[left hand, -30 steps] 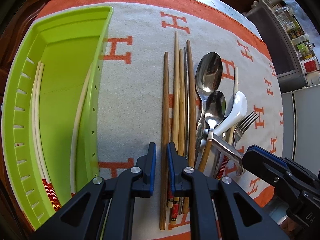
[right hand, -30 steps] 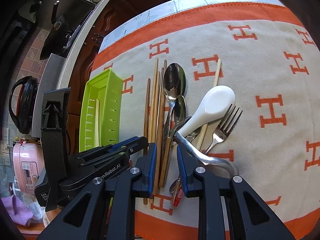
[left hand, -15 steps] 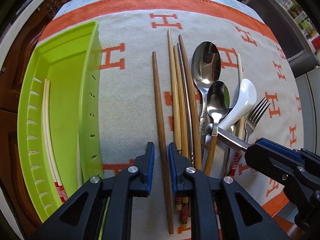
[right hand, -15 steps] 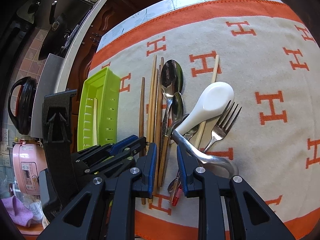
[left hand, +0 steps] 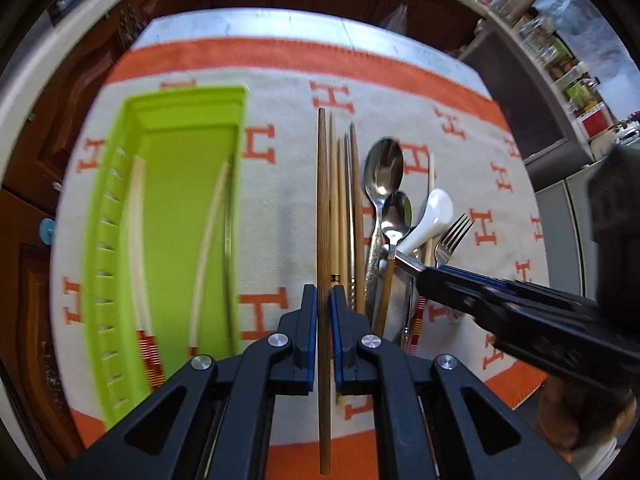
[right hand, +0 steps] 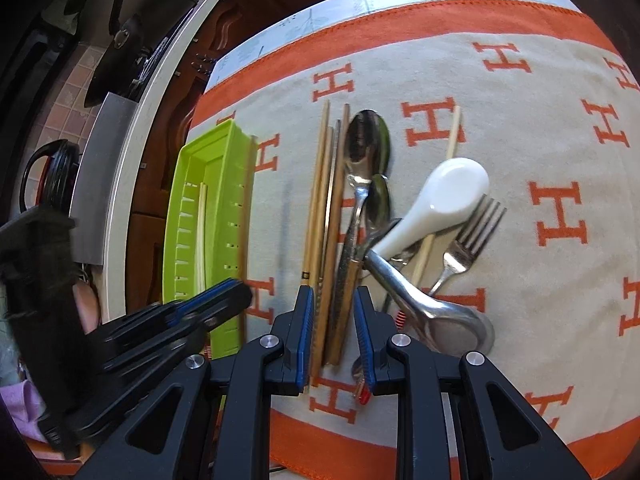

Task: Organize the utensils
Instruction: 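Carry the chopstick into the green tray with the left tool while the right tool grasps a wooden chopstick, then lower the held chopstick into the green tray and open the right tool, then grasp a wooden chopstick from the pile with the left tool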

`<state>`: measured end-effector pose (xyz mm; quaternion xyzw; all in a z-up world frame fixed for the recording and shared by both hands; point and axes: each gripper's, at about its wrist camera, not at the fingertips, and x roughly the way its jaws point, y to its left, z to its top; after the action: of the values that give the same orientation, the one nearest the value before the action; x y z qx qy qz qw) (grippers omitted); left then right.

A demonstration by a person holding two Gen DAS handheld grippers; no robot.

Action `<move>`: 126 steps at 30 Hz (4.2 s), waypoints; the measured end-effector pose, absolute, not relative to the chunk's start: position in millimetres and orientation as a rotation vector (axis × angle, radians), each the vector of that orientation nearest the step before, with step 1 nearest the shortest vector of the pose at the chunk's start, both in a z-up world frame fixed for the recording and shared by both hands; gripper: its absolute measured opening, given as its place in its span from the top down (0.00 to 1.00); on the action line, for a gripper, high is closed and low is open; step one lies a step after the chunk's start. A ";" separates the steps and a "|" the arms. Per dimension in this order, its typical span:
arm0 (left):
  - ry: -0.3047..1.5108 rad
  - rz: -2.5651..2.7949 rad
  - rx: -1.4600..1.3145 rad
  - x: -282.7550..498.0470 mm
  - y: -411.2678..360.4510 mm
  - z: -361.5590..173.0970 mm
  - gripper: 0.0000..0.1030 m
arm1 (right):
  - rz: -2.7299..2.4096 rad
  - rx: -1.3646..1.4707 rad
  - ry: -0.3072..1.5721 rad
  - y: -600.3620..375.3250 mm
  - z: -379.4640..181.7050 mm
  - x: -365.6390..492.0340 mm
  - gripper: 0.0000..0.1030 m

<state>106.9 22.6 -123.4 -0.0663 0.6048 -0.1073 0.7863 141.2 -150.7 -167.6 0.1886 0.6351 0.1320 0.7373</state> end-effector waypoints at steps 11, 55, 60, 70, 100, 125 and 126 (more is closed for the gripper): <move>1.254 -0.061 -0.112 106.8 112.1 -99.7 0.96 | 0.293 0.395 1.456 -98.5 -188.3 179.6 0.79; 1.192 0.008 -0.239 84.0 170.3 -109.0 0.74 | 0.275 0.402 1.378 -43.4 -161.8 166.4 0.94; 1.158 0.038 -0.245 78.5 176.9 -100.7 0.73 | 0.367 0.399 1.389 -17.5 -145.7 153.5 0.94; 1.135 0.096 -0.231 65.6 186.0 -97.6 0.57 | 0.425 0.397 1.435 14.4 -160.2 146.3 0.80; 1.185 -0.063 -0.146 66.4 85.0 -91.1 0.57 | 0.336 0.353 1.378 -87.4 -144.1 123.5 0.79; 1.448 -0.198 -0.116 150.0 -23.8 -174.3 0.89 | 0.318 0.371 1.334 -181.3 -119.3 143.1 0.79; 1.456 -0.194 -0.111 151.2 -24.5 -178.5 0.89 | 0.319 0.374 1.338 -182.2 -122.8 143.1 0.79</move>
<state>151.2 -24.5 -178.5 -0.0505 0.6640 -0.0883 0.7408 143.1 -182.2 -122.8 0.1715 0.6138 0.1465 0.7566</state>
